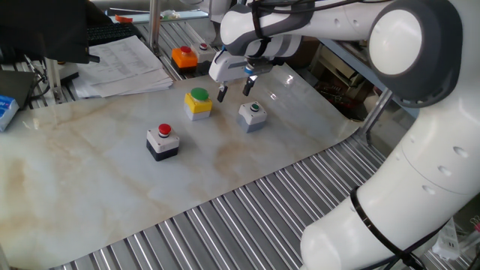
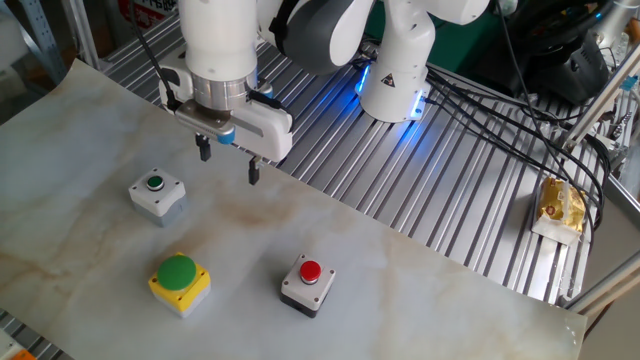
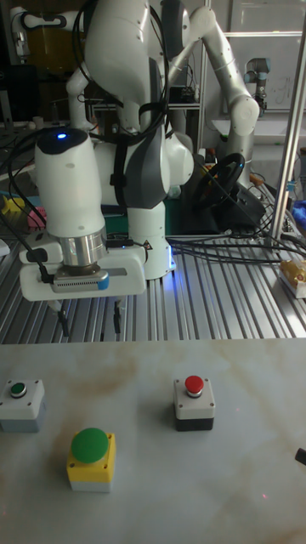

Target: Press three buttons from left to right in sequence

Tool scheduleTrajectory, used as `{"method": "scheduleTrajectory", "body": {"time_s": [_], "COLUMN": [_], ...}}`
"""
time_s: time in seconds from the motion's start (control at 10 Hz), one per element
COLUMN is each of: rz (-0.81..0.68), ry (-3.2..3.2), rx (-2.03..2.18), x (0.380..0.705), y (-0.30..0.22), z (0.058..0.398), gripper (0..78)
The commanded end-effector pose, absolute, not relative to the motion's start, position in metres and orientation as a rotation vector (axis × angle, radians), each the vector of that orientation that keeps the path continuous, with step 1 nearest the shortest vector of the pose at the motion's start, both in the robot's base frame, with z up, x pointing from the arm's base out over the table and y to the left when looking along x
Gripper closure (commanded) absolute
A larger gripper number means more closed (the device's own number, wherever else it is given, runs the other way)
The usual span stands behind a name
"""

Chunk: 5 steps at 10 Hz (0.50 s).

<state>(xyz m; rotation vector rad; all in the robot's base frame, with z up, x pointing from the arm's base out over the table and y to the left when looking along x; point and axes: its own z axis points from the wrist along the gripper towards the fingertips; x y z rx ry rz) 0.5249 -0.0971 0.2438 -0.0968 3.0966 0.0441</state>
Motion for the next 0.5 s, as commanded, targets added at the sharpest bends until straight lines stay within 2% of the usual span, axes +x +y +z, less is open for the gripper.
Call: {"method": "scheduleTrajectory", "body": {"time_s": [0.1, 0.5], "rz": [0.064, 0.068], "ry": [3.080, 3.089], "rx": [-0.134, -0.114], "x": [0.5546, 0.5607], "y": [-0.1492, -0.1552], "z": [0.2139, 0.2086], "gripper": [0.1, 0.1]}}
